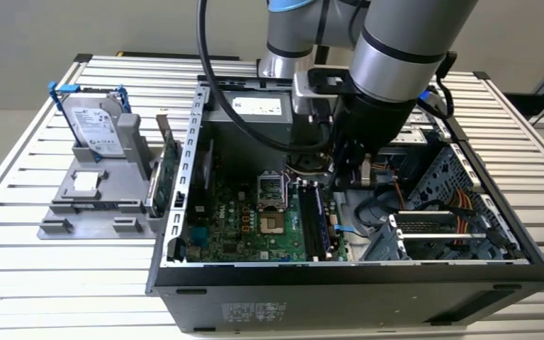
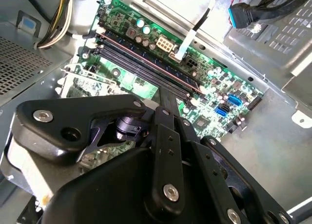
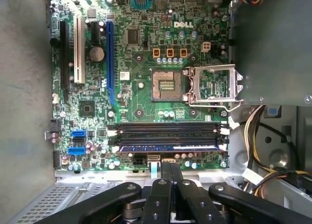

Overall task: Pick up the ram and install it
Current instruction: 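Press down the ram until it locks into place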

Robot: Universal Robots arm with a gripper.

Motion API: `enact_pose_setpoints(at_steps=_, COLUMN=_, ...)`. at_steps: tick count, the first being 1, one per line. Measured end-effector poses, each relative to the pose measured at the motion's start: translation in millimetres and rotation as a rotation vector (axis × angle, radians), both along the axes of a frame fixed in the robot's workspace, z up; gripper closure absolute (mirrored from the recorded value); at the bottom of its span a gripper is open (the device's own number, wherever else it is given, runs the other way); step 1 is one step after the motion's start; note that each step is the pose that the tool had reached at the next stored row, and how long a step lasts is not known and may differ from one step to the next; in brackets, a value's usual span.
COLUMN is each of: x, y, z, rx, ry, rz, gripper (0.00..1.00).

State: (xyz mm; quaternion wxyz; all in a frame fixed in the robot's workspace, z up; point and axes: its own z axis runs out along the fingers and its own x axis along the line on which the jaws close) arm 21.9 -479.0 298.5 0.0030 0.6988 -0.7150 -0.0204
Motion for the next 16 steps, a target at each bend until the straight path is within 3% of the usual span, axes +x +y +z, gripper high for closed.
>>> enact_pose_setpoints(at_steps=16, x=0.0, y=0.0, z=18.2, rx=0.0, ry=0.0, rz=0.0, gripper=1.0)
